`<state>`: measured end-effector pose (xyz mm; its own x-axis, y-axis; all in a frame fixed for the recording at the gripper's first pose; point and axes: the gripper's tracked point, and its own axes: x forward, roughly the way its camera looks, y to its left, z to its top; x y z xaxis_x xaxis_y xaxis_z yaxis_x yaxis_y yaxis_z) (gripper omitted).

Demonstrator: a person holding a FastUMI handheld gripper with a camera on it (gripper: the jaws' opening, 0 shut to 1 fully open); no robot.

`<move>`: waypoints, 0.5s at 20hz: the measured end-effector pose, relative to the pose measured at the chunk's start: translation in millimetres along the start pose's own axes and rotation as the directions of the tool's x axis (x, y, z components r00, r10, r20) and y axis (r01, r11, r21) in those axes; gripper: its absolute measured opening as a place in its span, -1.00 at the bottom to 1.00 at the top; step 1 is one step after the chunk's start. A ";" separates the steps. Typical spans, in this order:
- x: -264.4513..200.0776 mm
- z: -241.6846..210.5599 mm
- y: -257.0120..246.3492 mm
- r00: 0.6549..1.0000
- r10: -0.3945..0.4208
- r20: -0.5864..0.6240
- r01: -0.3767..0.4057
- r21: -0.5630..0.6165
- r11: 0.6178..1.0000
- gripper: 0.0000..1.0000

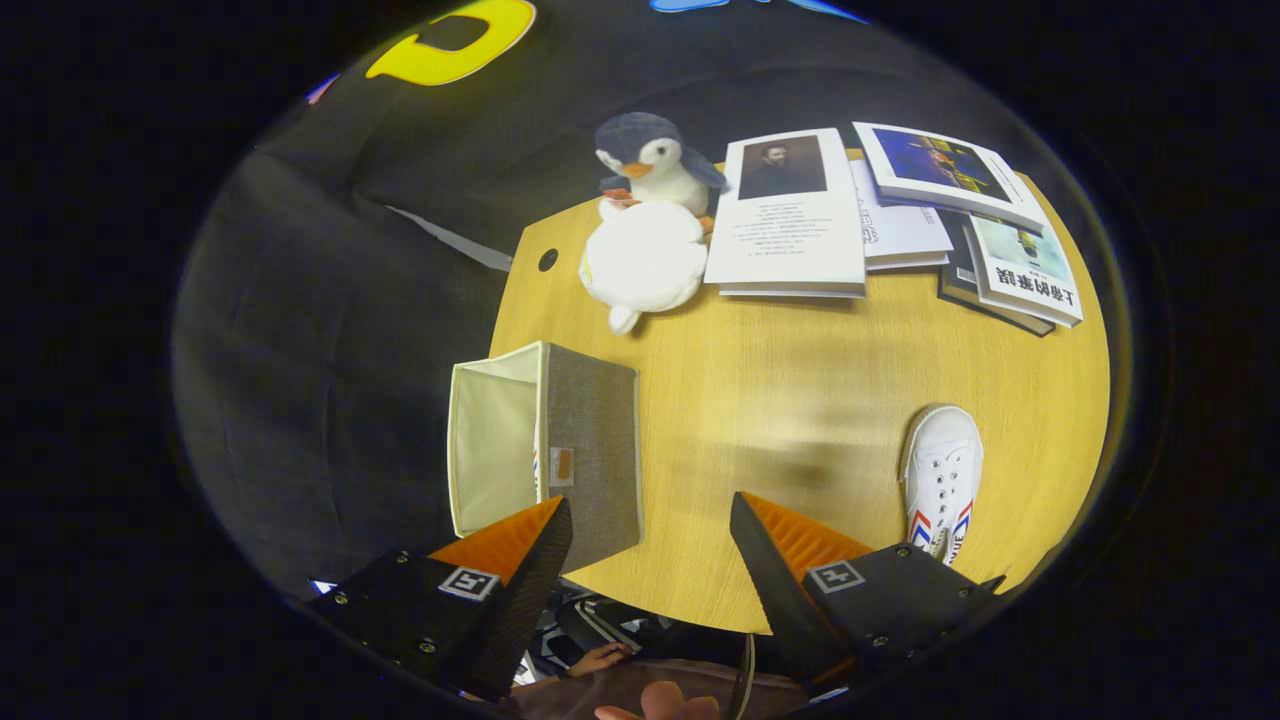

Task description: Open the storage box then place both shoes into the box .Put the left shoe in first, then the right shoe, with the right side of both shoes facing outward in a uniform manner.

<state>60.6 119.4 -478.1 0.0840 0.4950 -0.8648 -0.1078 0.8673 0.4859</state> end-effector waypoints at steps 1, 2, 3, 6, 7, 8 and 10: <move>-0.1 0.7 -1.4 1.000 -0.003 0.006 0.003 0.011 1.000 0.93; -0.6 4.1 -6.3 1.000 -0.015 0.026 0.014 0.023 1.000 0.93; 3.3 7.7 -11.9 0.998 -0.031 0.049 0.030 0.032 0.999 0.93; 2.5 8.1 -26.4 0.995 -0.073 0.069 0.067 0.082 0.994 0.93; -1.0 7.3 -31.2 0.994 -0.081 0.067 0.074 0.100 0.992 0.93; -3.6 6.0 -35.1 0.994 -0.091 0.062 0.083 0.113 0.990 0.93; -6.9 2.2 -42.3 0.992 -0.114 0.058 0.105 0.137 0.985 0.93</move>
